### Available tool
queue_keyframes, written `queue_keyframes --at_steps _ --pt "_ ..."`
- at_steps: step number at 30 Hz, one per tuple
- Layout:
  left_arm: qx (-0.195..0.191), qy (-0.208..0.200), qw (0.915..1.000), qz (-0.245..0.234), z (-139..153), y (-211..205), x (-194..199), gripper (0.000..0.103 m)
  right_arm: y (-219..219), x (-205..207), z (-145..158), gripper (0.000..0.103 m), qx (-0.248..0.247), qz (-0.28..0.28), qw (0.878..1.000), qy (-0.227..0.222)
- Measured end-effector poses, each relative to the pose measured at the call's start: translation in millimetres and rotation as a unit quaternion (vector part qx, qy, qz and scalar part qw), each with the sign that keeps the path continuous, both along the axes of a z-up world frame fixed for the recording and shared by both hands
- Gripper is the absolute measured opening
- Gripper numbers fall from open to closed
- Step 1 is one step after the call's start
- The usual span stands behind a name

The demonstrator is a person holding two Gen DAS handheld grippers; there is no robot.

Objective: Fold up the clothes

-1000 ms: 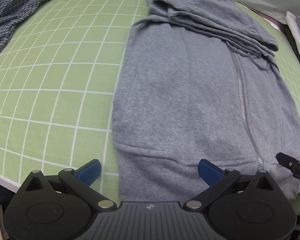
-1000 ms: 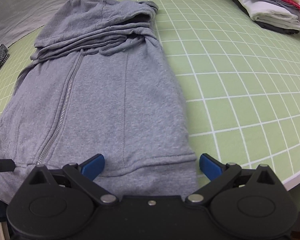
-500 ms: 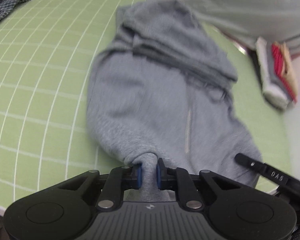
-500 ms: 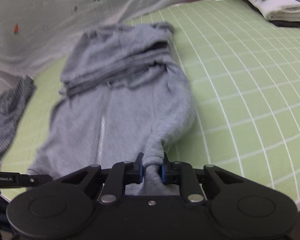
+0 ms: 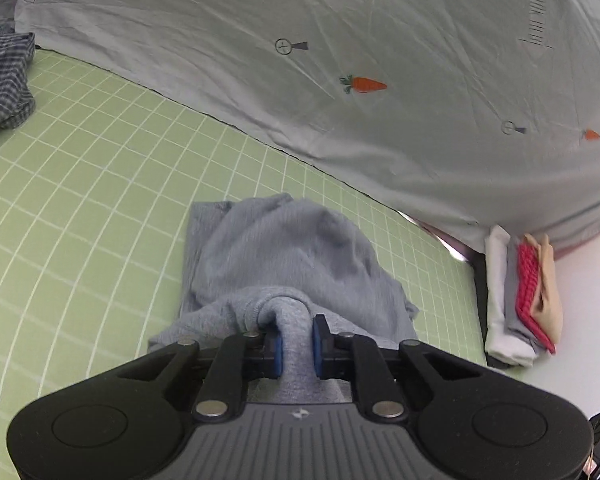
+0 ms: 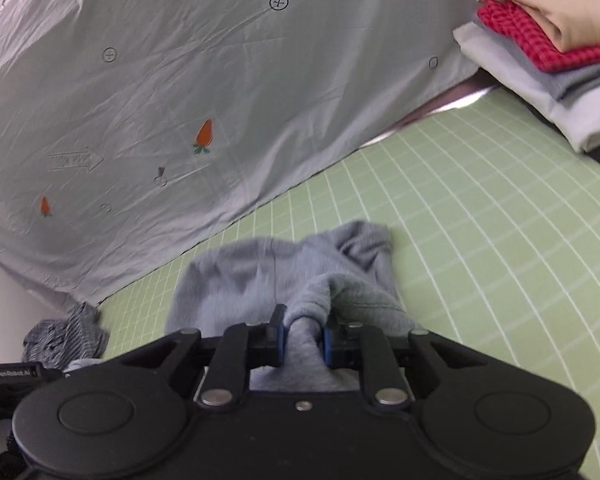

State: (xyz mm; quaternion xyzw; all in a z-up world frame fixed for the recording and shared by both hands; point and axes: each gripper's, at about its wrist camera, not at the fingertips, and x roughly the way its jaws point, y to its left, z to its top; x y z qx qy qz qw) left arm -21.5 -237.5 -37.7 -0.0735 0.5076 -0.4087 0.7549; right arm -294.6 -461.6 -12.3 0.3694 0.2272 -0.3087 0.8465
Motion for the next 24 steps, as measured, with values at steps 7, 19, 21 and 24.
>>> queue_keyframes --at_steps 7,19,21,24 --pt "0.045 0.021 0.9987 -0.009 -45 -32 25 0.021 -40 52 -54 0.03 0.027 0.007 0.997 0.067" --pt "0.048 0.028 0.9985 -0.001 -40 -2 -2 0.062 -12 29 -49 0.072 0.023 0.021 0.996 0.084" --pt "0.048 0.043 0.9979 0.003 -47 0 -3 0.058 -10 23 -52 0.072 0.032 0.024 0.996 0.08" --pt "0.031 0.062 0.9976 0.0 -52 -2 0 0.011 -12 23 -57 0.043 0.051 0.039 0.996 0.07"
